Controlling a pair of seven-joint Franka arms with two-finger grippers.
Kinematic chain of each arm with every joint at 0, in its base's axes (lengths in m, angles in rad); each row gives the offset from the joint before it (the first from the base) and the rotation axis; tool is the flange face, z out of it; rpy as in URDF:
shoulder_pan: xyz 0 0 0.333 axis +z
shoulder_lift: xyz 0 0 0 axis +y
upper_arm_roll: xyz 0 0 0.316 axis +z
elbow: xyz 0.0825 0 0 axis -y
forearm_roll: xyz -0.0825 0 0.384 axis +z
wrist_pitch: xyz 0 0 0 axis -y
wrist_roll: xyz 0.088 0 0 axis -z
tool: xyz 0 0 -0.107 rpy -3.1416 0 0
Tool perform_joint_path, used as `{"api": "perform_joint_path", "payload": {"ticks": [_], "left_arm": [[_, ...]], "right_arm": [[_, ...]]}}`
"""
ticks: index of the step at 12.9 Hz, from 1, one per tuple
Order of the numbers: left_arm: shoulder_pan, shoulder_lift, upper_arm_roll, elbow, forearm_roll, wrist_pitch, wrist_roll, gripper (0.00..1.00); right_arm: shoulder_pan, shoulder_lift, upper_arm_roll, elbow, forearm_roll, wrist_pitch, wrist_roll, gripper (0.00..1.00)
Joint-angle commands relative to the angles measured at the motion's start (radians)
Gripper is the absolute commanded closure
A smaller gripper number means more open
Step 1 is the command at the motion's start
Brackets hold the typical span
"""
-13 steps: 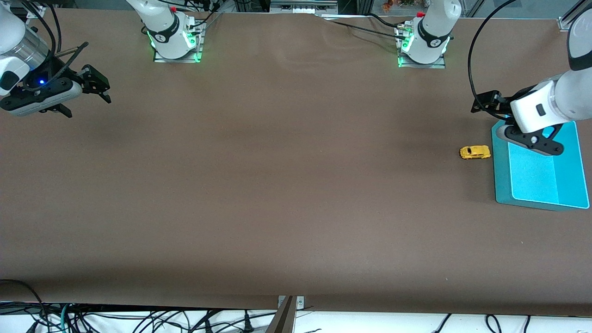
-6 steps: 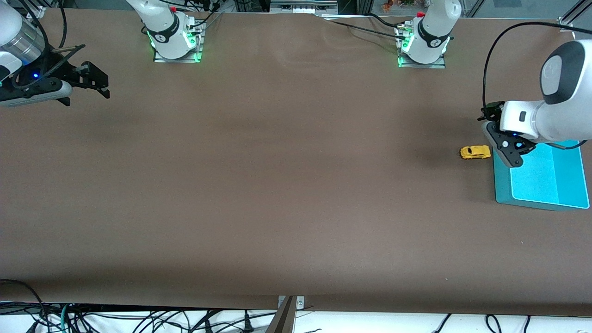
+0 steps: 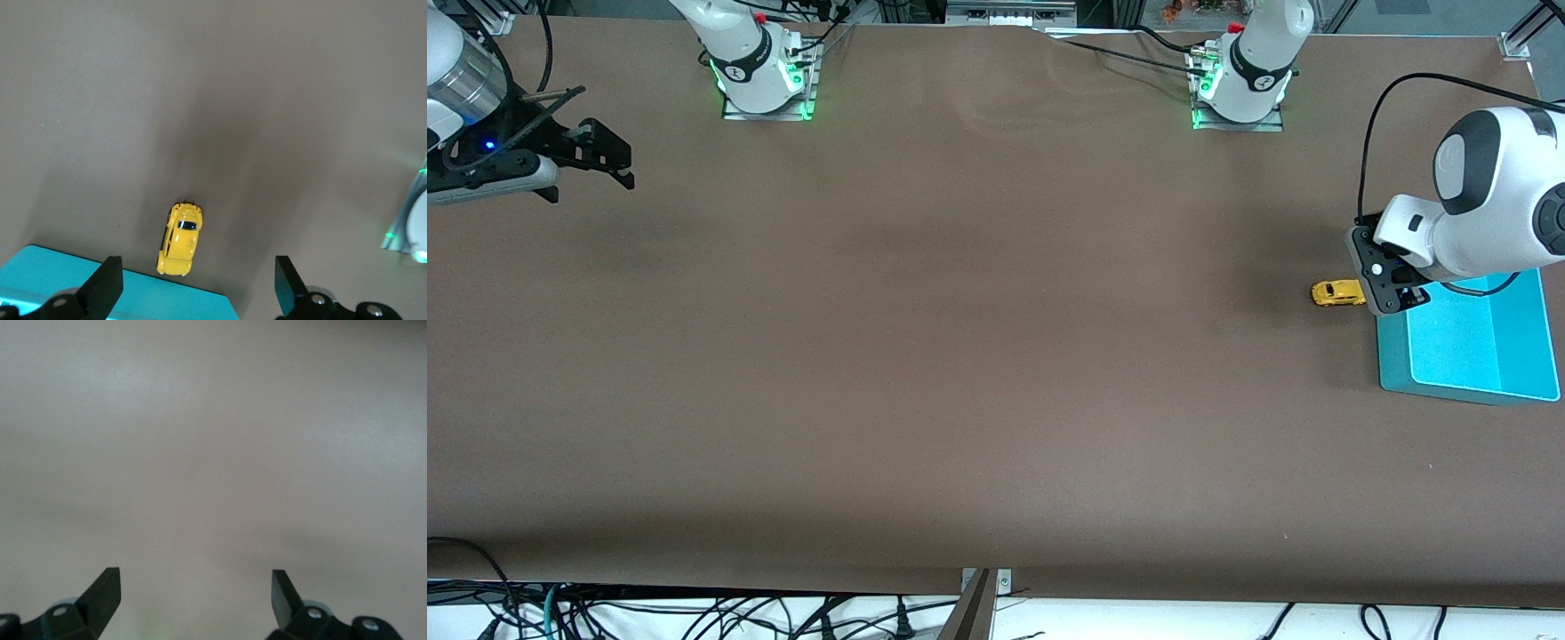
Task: Wind and store yellow beetle car
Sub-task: 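Lower the left gripper onto the yellow car beside the cyan box and grasp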
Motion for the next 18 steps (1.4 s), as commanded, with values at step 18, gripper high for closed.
{"api": "perform_joint_path", "payload": {"ticks": [18], "left_arm": [[0.197, 0.137, -0.009, -0.379, 0.022, 0.749, 0.368, 0.0]], "right_arm": [[0.015, 0.031, -0.048, 0.022, 0.013, -0.004, -0.002, 0.0]]}}
